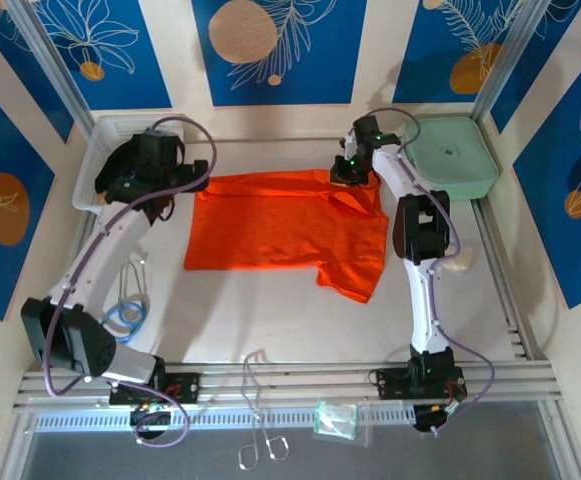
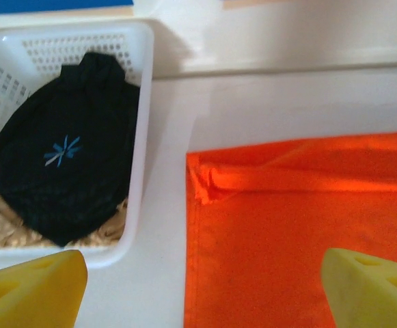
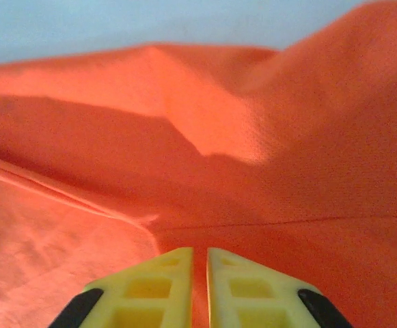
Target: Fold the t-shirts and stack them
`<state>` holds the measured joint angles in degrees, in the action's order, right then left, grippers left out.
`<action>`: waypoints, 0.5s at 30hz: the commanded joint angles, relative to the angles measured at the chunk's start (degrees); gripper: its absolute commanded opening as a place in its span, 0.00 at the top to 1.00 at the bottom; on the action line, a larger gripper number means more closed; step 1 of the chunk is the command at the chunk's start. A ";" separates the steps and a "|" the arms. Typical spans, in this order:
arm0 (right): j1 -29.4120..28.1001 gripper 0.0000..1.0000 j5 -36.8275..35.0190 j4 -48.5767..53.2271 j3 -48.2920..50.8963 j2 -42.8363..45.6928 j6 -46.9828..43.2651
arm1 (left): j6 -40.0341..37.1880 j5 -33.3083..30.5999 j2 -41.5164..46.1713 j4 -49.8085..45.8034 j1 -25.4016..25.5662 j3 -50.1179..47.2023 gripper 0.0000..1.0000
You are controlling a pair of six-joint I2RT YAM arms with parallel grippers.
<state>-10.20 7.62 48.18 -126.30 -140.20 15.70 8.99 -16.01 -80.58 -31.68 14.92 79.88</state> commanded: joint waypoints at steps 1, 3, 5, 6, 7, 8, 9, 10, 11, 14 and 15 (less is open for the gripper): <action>-1.10 0.90 3.63 4.08 0.26 0.03 1.15 | 2.29 -2.63 4.16 -2.88 0.16 -3.37 0.12; -1.91 0.91 3.71 2.15 4.80 2.10 1.98 | 2.36 -3.38 5.29 -3.24 0.11 -4.68 0.12; -2.89 0.91 3.97 -1.10 11.04 5.11 3.32 | 2.57 -4.22 5.30 -3.74 0.18 -5.08 0.12; -3.28 0.91 4.18 -2.69 13.75 6.46 4.03 | 2.63 -4.32 4.97 -3.93 0.11 -5.08 0.12; -3.66 0.91 4.16 -4.20 16.50 7.76 4.85 | 2.78 -4.32 4.46 -3.99 0.16 -4.91 0.12; -4.10 0.91 4.04 -5.47 18.78 8.78 5.56 | 3.02 -3.94 3.71 -4.03 0.07 -4.66 0.12; -4.42 0.91 3.77 -6.24 20.33 9.45 6.18 | 3.31 -3.48 2.92 -4.17 0.11 -4.36 0.12; -4.78 0.91 3.42 -6.73 21.71 9.91 6.76 | 3.56 -2.85 1.73 -4.18 0.11 -3.88 0.13; -5.07 0.91 2.79 -6.87 22.66 10.10 7.29 | 3.85 -2.17 0.34 -4.18 0.11 -3.32 0.14; -5.23 0.92 1.84 -6.70 23.93 9.84 8.44 | 4.36 -0.62 -5.31 -4.59 0.11 -0.27 0.20; -5.07 0.92 1.79 -6.75 24.08 9.74 8.71 | 4.41 -0.23 -7.45 -4.82 0.11 1.16 0.23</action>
<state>-15.62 9.56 42.30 -103.61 -131.92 22.04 12.23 -18.02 -83.59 -35.38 14.92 77.76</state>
